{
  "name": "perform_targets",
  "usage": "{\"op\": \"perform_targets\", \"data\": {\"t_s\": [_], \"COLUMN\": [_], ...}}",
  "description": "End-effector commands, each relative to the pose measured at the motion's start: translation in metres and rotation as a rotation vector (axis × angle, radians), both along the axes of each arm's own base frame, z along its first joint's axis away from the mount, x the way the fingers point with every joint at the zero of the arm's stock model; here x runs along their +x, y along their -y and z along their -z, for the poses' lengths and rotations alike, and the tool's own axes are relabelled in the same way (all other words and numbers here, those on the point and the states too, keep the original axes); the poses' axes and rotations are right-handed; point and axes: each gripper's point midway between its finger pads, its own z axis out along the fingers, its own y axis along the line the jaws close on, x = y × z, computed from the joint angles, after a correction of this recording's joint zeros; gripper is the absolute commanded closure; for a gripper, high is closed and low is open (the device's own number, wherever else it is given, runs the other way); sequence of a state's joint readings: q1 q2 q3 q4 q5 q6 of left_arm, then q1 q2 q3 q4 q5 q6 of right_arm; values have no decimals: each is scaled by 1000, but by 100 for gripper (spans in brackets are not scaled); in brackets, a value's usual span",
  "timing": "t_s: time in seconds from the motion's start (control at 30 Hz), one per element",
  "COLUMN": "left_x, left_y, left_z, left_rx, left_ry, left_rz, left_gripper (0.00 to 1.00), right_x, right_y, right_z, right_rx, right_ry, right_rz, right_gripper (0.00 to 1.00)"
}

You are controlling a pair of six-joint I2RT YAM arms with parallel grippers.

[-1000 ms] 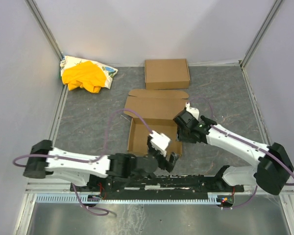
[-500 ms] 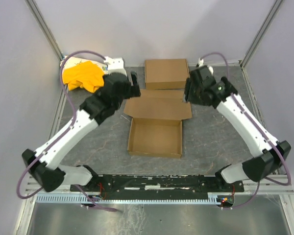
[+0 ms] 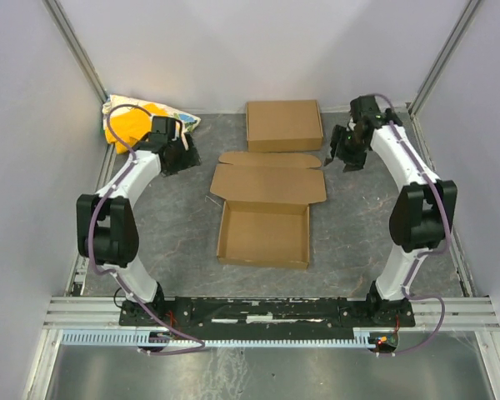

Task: Fold the paper box

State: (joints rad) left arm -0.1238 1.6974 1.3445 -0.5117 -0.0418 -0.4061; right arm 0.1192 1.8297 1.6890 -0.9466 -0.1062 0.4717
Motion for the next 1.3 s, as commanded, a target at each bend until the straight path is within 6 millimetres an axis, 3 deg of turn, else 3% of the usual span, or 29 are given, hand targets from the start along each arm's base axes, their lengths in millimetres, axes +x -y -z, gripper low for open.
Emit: {"op": "perform_targets", "data": {"t_s": [0.0, 0.17, 0.37, 0.6, 0.77, 1.0, 1.27], "left_x": [4, 10, 13, 24, 29, 27, 23], "left_y": [44, 51, 57, 71, 88, 95, 97], "left_z": [6, 24, 54, 60, 57, 57, 58], "left_rx": [-120, -89, -90, -117, -105, -110, -105], "left_ry": [23, -12, -89, -78, -60, -57, -61], "left_rz": [165, 196, 211, 238, 286, 304, 314], "left_gripper": [15, 16, 17, 17, 18, 23, 26], "right_x": [-3, -8, -7, -6, -2, -2, -6], "right_y": [-23, -17, -18, -29, -41, -44, -46], "right_z": [29, 60, 80, 104, 107, 96, 91], "right_rx": [82, 53, 62, 123, 190, 205, 210], "right_ry": [-43, -111, -149, -187, -180, -160, -152], "right_rz": [-107, -107, -120, -131, -139, -143, -148], "right_gripper": [29, 29, 28, 31, 40, 64, 76]}}
